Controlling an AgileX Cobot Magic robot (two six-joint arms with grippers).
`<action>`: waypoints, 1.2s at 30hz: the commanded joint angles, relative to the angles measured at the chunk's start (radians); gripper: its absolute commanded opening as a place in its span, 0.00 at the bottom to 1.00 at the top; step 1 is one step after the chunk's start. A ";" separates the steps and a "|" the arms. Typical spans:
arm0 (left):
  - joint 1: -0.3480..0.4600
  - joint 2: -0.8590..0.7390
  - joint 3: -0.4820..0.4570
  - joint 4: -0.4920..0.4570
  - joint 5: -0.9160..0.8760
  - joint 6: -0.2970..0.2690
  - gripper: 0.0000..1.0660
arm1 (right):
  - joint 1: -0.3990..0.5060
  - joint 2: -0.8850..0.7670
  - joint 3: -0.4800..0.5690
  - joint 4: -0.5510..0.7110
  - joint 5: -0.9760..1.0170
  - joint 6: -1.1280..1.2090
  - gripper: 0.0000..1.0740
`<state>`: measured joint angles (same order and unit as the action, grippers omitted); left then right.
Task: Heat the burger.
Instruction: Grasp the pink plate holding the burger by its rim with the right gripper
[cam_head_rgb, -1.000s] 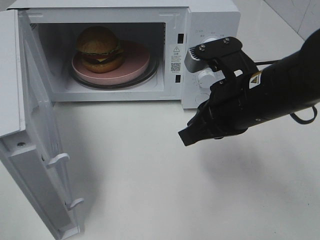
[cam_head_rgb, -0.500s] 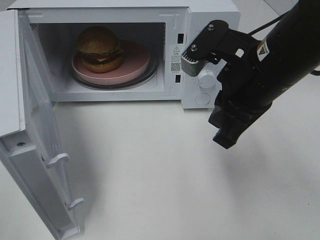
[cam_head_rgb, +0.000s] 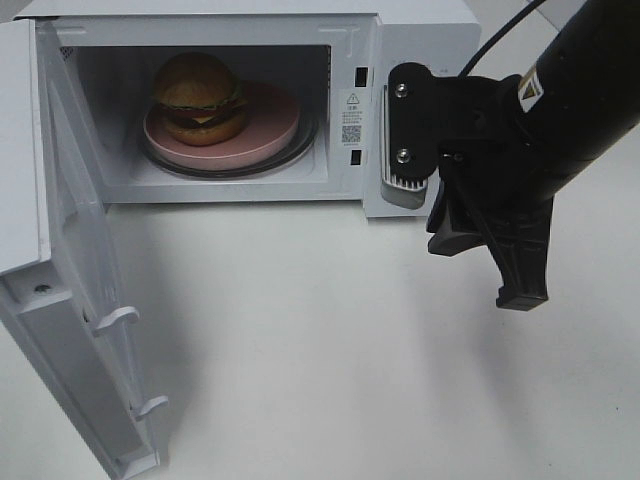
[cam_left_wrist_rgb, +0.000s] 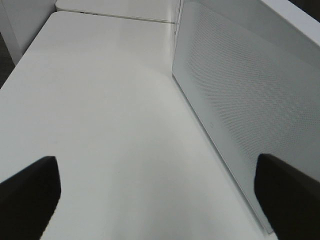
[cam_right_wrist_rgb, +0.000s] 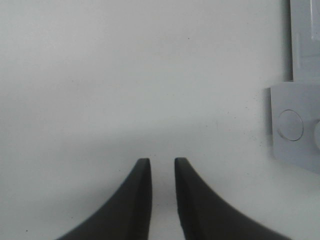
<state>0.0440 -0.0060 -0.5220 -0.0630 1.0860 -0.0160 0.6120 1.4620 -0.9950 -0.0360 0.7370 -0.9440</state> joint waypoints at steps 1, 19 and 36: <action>0.001 -0.007 0.005 0.000 -0.014 -0.006 0.92 | -0.003 -0.006 -0.007 -0.035 0.000 -0.021 0.31; 0.001 -0.007 0.005 0.000 -0.014 -0.006 0.92 | 0.062 0.057 -0.040 -0.240 -0.181 0.037 0.91; 0.001 -0.007 0.005 0.000 -0.014 -0.006 0.92 | 0.080 0.320 -0.256 -0.359 -0.254 0.107 0.87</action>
<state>0.0440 -0.0060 -0.5220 -0.0630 1.0860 -0.0160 0.6900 1.7640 -1.2360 -0.3890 0.4980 -0.8520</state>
